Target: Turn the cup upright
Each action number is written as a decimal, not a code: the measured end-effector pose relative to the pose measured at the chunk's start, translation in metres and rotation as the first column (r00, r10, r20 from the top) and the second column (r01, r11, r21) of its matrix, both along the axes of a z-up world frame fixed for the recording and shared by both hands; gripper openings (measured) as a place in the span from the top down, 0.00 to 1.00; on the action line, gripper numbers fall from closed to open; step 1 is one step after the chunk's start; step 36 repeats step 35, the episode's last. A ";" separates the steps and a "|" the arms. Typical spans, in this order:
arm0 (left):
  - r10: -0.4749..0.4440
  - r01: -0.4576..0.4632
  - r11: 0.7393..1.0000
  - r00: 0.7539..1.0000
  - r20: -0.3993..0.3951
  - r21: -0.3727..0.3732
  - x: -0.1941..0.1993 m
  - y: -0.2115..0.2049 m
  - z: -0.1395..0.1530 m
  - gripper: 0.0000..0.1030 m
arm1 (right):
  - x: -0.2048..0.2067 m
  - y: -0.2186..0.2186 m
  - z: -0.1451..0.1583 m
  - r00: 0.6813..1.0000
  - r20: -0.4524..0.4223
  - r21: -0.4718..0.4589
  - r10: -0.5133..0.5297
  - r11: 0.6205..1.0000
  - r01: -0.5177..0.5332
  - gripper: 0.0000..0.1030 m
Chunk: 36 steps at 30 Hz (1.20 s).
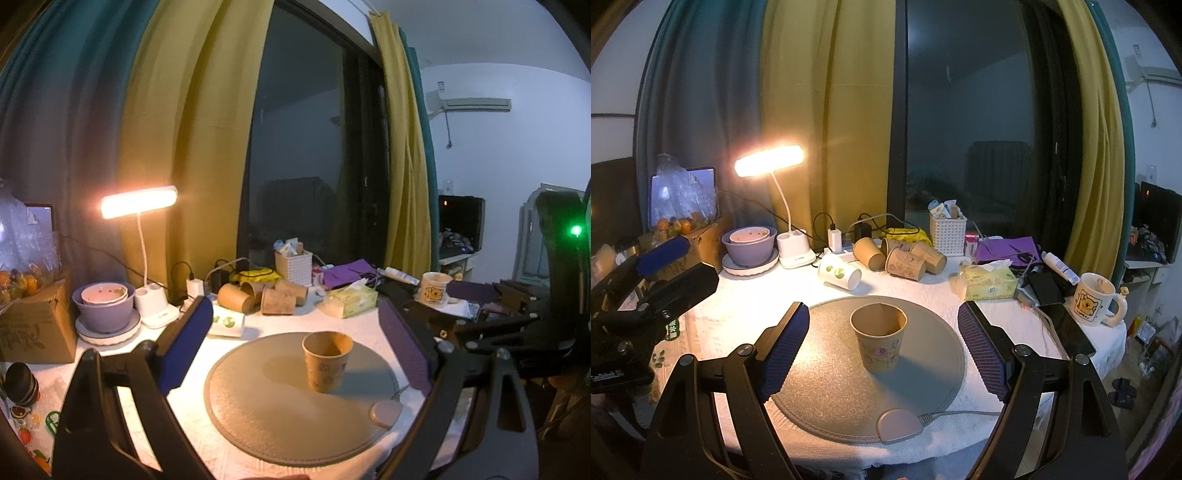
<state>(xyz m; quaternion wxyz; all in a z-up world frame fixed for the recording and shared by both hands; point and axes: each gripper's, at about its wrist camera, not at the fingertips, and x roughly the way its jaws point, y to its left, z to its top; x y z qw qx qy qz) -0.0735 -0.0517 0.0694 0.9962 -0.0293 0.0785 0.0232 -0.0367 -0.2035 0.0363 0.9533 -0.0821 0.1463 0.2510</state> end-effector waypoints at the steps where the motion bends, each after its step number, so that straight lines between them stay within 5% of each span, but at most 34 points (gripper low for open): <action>1: 0.003 -0.003 1.000 1.000 0.001 0.001 0.000 0.000 0.001 0.11 | 0.000 0.000 0.000 1.000 0.000 -0.001 0.000 1.000 0.000 0.17; 36: -0.010 0.010 1.000 1.000 0.010 -0.002 -0.003 -0.002 -0.003 0.11 | 0.004 -0.001 -0.005 1.000 -0.014 -0.004 -0.005 1.000 0.005 0.17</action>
